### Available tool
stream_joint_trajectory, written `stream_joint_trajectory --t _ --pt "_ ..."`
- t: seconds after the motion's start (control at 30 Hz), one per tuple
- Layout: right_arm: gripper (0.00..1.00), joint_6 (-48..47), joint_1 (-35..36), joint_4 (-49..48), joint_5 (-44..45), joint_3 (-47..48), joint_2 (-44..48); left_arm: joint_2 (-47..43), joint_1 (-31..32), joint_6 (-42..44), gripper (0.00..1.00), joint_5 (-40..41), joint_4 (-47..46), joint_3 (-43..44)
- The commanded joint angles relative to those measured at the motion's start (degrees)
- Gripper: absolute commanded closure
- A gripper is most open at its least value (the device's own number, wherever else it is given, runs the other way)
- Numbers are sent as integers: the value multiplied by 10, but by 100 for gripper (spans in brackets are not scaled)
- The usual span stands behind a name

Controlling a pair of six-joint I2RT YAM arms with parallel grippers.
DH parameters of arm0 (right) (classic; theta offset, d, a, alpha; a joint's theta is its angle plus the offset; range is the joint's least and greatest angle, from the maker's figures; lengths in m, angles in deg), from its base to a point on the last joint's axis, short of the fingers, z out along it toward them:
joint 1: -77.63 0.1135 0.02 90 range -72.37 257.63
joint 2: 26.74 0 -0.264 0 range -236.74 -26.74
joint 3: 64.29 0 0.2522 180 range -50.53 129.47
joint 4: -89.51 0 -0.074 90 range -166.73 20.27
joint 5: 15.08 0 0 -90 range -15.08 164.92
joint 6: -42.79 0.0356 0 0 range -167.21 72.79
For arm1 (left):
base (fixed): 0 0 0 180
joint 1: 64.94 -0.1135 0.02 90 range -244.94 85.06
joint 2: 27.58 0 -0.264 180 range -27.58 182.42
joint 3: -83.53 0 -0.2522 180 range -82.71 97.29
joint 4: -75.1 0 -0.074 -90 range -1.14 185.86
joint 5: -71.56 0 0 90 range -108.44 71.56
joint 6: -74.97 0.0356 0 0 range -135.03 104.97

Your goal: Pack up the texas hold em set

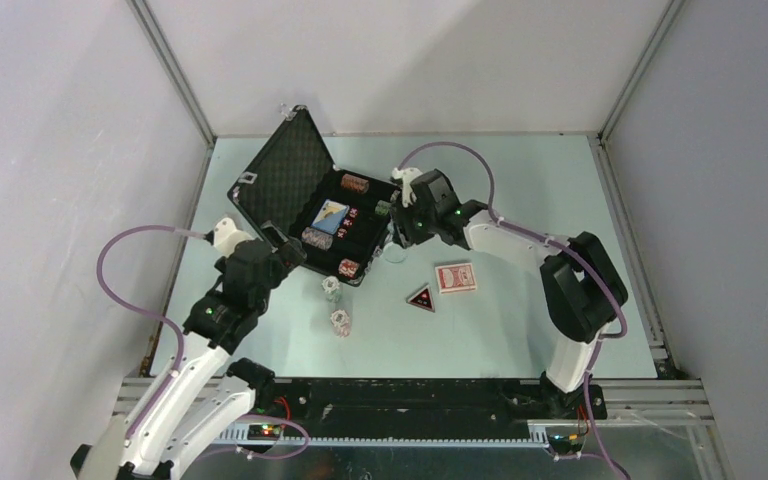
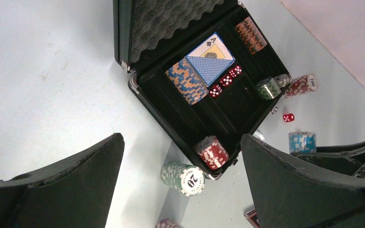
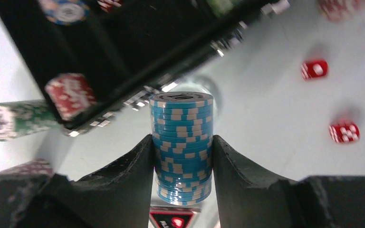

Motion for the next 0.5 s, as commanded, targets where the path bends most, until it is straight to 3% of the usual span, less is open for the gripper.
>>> stream_joint_trajectory --t 0.0,0.3,0.47 --pt "72 -42 21 -35 -68 87 -16 -14 2 -13 0 18 15 18" --pt "70 -157 92 80 -85 295 -142 -61 3 -19 0 23 27 -2" --pt "67 -183 104 103 -98 351 -195 -89 2 -21 0 18 27 -18"
